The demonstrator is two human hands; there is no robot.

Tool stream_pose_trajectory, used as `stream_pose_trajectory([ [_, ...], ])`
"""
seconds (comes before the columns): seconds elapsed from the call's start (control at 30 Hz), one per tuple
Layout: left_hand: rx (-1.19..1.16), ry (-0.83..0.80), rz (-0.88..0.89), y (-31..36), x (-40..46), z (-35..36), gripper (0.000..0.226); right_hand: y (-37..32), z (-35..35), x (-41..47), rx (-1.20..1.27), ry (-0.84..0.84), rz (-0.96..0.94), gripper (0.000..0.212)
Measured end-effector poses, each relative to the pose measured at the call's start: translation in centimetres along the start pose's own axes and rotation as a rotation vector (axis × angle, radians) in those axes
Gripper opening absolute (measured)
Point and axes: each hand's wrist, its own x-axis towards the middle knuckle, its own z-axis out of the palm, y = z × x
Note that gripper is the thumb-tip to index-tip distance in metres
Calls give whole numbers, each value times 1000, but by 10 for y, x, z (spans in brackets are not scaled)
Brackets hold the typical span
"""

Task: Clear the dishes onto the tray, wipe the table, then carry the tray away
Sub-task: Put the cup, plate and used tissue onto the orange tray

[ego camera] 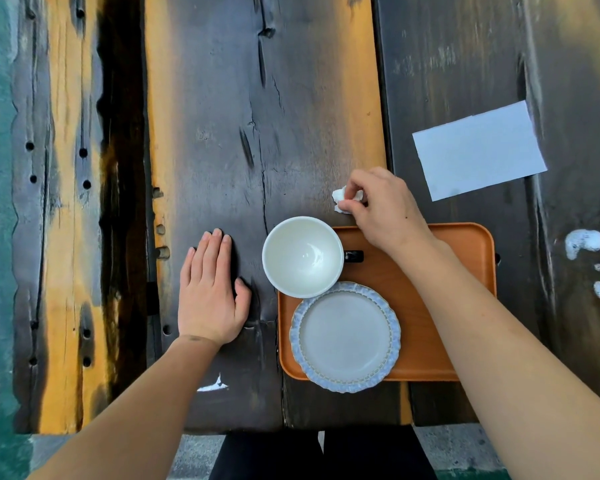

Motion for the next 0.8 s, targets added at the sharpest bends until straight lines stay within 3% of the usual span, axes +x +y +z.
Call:
stream_pose_trajectory([
  [0.1,2,-3,-1,0,0,0,70,-2,-3,6,31,-84,104,28],
  [0.17,1,-1,-2,0,0,-1,69,0,-3,9,3,-76,96,21],
  [0.3,2,1,-2,0,0,-1,69,5,-2,7,-46,6,29,7],
  [0.5,-1,1,1,0,0,-1,69,9,-5,-2,-31,69,-60,27],
  [0.8,-16,24,3,0,-1,0,69,27,-33,-72,47,255,-30,29],
])
